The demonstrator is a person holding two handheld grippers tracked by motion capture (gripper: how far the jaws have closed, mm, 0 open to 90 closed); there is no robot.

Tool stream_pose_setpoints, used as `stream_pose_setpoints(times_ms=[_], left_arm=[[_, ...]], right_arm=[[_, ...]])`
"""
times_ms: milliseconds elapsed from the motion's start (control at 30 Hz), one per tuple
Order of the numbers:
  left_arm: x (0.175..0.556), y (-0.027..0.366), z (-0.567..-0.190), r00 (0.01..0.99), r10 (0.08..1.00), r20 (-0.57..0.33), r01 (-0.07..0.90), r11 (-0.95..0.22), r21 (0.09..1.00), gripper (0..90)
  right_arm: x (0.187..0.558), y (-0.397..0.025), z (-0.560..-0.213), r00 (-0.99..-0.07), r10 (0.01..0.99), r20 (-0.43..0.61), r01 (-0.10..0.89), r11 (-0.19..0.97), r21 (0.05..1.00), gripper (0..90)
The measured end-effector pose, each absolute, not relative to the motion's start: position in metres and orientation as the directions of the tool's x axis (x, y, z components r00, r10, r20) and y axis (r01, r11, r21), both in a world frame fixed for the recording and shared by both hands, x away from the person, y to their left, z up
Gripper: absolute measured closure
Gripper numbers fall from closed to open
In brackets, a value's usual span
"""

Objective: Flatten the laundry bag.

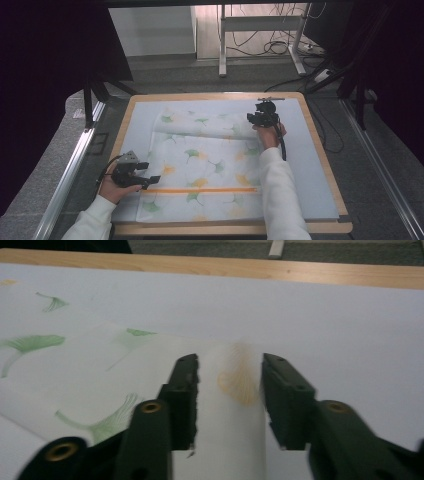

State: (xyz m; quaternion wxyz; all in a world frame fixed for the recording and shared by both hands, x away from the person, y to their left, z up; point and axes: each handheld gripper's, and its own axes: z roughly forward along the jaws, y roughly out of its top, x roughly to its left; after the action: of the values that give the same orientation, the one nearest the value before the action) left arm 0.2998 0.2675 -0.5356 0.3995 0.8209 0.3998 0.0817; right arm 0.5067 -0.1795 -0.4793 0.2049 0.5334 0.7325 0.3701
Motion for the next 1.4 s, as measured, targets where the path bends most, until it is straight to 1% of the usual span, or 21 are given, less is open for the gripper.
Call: stream_pose_setpoints(times_ms=[33, 100, 200, 233, 267, 300, 333, 367, 433, 467, 500, 600, 667, 700, 733, 800, 833, 967, 1200, 1400], left_arm=[[0.3, 0.268, -0.536, 0.667, 0.722, -0.185, 0.591, -0.361, 0.721, 21.4], [0.3, 0.267, -0.536, 0.667, 0.722, -0.185, 0.592, -0.361, 0.721, 21.4], [0.3, 0.267, -0.536, 0.668, 0.721, -0.183, 0.591, -0.364, 0.72, 21.4], [0.3, 0.267, -0.536, 0.67, 0.72, -0.181, 0.589, -0.367, 0.72, 21.3], [0.3, 0.267, -0.536, 0.67, 0.72, -0.181, 0.589, -0.367, 0.72, 21.4], [0.3, 0.266, -0.536, 0.67, 0.721, -0.18, 0.59, -0.368, 0.719, 21.4], [0.3, 0.266, -0.536, 0.67, 0.721, -0.18, 0.59, -0.368, 0.719, 21.4], [0.3, 0.266, -0.536, 0.669, 0.721, -0.18, 0.59, -0.368, 0.719, 21.4], [0.299, 0.266, -0.535, 0.67, 0.721, -0.18, 0.589, -0.367, 0.72, 21.4], [0.299, 0.266, -0.535, 0.67, 0.721, -0.18, 0.589, -0.367, 0.72, 21.4], [0.299, 0.266, -0.535, 0.669, 0.721, -0.18, 0.589, -0.368, 0.719, 21.4], [0.299, 0.265, -0.536, 0.671, 0.72, -0.179, 0.589, -0.37, 0.718, 21.4], [0.299, 0.265, -0.535, 0.671, 0.72, -0.179, 0.588, -0.37, 0.719, 21.4], [0.299, 0.265, -0.535, 0.671, 0.72, -0.179, 0.588, -0.37, 0.719, 21.3], [0.299, 0.264, -0.535, 0.67, 0.72, -0.179, 0.588, -0.367, 0.721, 21.3], [0.299, 0.265, -0.535, 0.67, 0.721, -0.18, 0.588, -0.366, 0.721, 21.3], [0.299, 0.265, -0.534, 0.671, 0.72, -0.176, 0.586, -0.37, 0.721, 21.3], [0.3, 0.266, -0.535, 0.672, 0.719, -0.178, 0.586, -0.369, 0.721, 21.3], [0.299, 0.265, -0.534, 0.675, 0.716, -0.177, 0.583, -0.371, 0.723, 21.4], [0.299, 0.265, -0.534, 0.674, 0.717, -0.177, 0.584, -0.372, 0.721, 21.3]], right_arm=[[0.505, -0.18, -0.478, -0.336, 0.937, 0.092, 0.627, 0.149, 0.765, 52.1], [0.501, -0.181, -0.473, -0.321, 0.944, 0.08, 0.611, 0.142, 0.779, 47.5], [0.494, -0.182, -0.468, -0.319, 0.945, 0.074, 0.592, 0.137, 0.794, 45.4], [0.488, -0.182, -0.464, -0.341, 0.937, 0.075, 0.578, 0.145, 0.803, 45.6], [0.488, -0.182, -0.464, -0.341, 0.937, 0.075, 0.578, 0.145, 0.803, 45.6], [0.482, -0.181, -0.461, -0.377, 0.922, 0.083, 0.572, 0.161, 0.804, 51.4], [0.482, -0.181, -0.461, -0.377, 0.922, 0.083, 0.572, 0.161, 0.804, 51.4], [0.48, -0.18, -0.46, -0.399, 0.913, 0.09, 0.572, 0.171, 0.802, 54.6], [0.47, -0.17, -0.461, -0.479, 0.874, 0.083, 0.557, 0.23, 0.798, 66.9], [0.47, -0.17, -0.461, -0.479, 0.874, 0.083, 0.557, 0.23, 0.798, 66.9], [0.467, -0.166, -0.462, -0.504, 0.86, 0.082, 0.557, 0.252, 0.791, 69.5], [0.462, -0.15, -0.473, -0.587, 0.805, 0.093, 0.563, 0.323, 0.76, 81.7], [0.462, -0.142, -0.478, -0.603, 0.792, 0.093, 0.566, 0.342, 0.75, 84.4], [0.462, -0.142, -0.478, -0.603, 0.792, 0.093, 0.566, 0.342, 0.75, 84.4], [0.468, -0.132, -0.486, -0.613, 0.785, 0.091, 0.577, 0.366, 0.73, 87.0], [0.47, -0.13, -0.488, -0.614, 0.784, 0.09, 0.577, 0.368, 0.729, 87.6], [0.479, -0.122, -0.497, -0.606, 0.79, 0.093, 0.591, 0.369, 0.717, 88.8], [0.492, -0.114, -0.507, -0.583, 0.807, 0.094, 0.612, 0.36, 0.704, 89.0], [0.509, -0.107, -0.516, -0.545, 0.835, 0.08, 0.629, 0.344, 0.697, 89.0], [0.521, -0.106, -0.521, -0.495, 0.866, 0.078, 0.652, 0.31, 0.692, 88.9]])
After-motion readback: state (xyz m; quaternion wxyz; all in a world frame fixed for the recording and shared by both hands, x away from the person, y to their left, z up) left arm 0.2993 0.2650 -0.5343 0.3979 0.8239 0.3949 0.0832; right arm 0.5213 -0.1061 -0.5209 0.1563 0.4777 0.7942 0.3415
